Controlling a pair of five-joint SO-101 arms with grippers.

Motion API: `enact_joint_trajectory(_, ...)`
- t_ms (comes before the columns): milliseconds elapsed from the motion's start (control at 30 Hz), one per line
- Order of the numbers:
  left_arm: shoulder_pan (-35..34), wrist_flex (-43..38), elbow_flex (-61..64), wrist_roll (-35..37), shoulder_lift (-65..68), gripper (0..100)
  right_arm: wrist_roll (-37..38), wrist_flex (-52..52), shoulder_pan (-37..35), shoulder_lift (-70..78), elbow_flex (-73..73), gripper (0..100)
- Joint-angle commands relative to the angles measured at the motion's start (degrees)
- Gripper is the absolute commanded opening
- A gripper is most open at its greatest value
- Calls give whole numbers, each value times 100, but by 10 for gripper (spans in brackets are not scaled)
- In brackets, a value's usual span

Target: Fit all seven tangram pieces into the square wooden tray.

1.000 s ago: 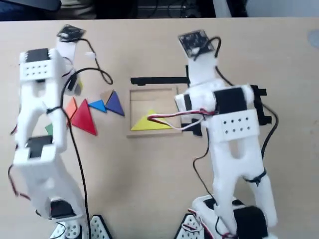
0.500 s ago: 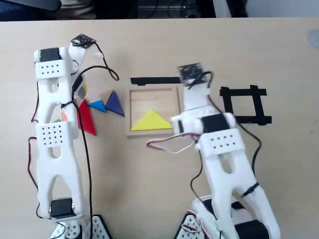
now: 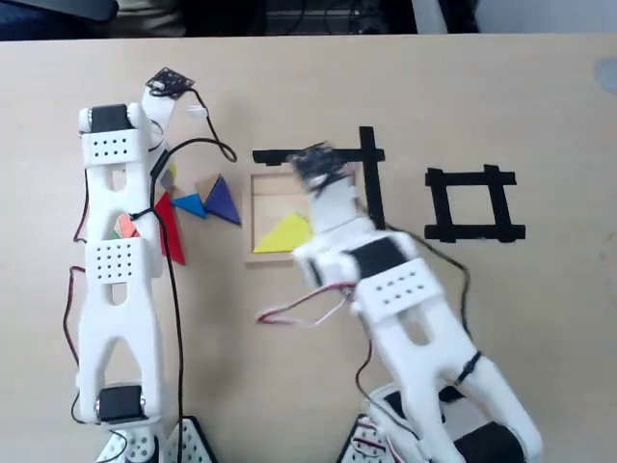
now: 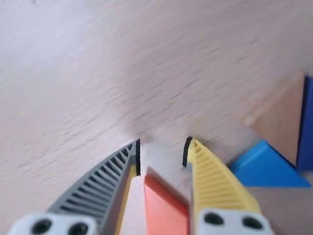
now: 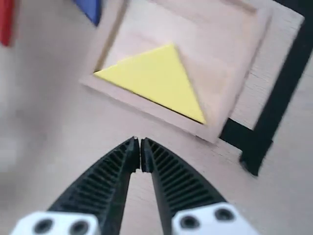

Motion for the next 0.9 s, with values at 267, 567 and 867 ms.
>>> enact_joint_trajectory(267,-75,88,690,211,-404,177,1284,-1116,-1275,-127,673,12)
enact_joint_trajectory(567,84,70,2826,2989,-2004,177,1345,-1767,-1213,-136,1121,11)
enact_joint_trajectory(867,400,-123,3442,3182,-2084,32,1345,-1802,-1240,-136,1182,11)
